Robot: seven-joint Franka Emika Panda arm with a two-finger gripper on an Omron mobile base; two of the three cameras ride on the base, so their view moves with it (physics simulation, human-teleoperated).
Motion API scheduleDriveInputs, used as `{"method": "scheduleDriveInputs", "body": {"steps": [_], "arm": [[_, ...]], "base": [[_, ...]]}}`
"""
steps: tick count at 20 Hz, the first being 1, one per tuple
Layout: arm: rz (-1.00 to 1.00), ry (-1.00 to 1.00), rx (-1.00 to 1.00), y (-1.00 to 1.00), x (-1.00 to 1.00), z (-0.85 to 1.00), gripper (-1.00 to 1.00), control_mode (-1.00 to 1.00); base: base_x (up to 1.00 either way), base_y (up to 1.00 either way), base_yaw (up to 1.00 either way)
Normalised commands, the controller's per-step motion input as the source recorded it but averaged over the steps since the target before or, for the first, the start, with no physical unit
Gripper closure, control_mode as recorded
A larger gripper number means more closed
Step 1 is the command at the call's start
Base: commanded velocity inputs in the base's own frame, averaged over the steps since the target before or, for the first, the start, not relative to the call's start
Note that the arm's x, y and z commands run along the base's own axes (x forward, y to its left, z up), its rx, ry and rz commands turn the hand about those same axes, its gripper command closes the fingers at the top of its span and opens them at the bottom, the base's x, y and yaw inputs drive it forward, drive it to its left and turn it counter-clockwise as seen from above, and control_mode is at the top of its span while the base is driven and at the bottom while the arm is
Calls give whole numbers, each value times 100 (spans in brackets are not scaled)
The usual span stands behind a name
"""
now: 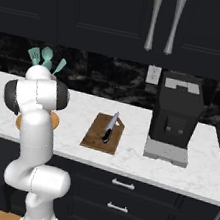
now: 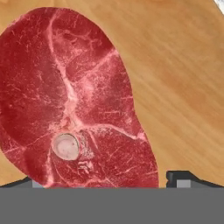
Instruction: Pick up the knife from the drawer and place it on the cutting board. Then place the meat from the plate to the cutting board.
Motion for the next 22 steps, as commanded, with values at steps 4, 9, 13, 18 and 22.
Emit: {"method": "scheduleDriveInputs", "body": {"steps": [4, 9, 13, 18, 22], "arm": [[2, 0, 0, 0, 6, -20, -100, -100], [1, 0, 0, -4, 0, -10, 100, -100], [0, 0, 0, 0, 0, -1, 100, -100], [0, 0, 0, 0, 0, 0, 100, -100], [0, 0, 0, 0, 0, 0, 100, -100]], "base": [[0, 0, 0], [0, 0, 0], [0, 0, 0], [0, 0, 0], [0, 0, 0]]}}
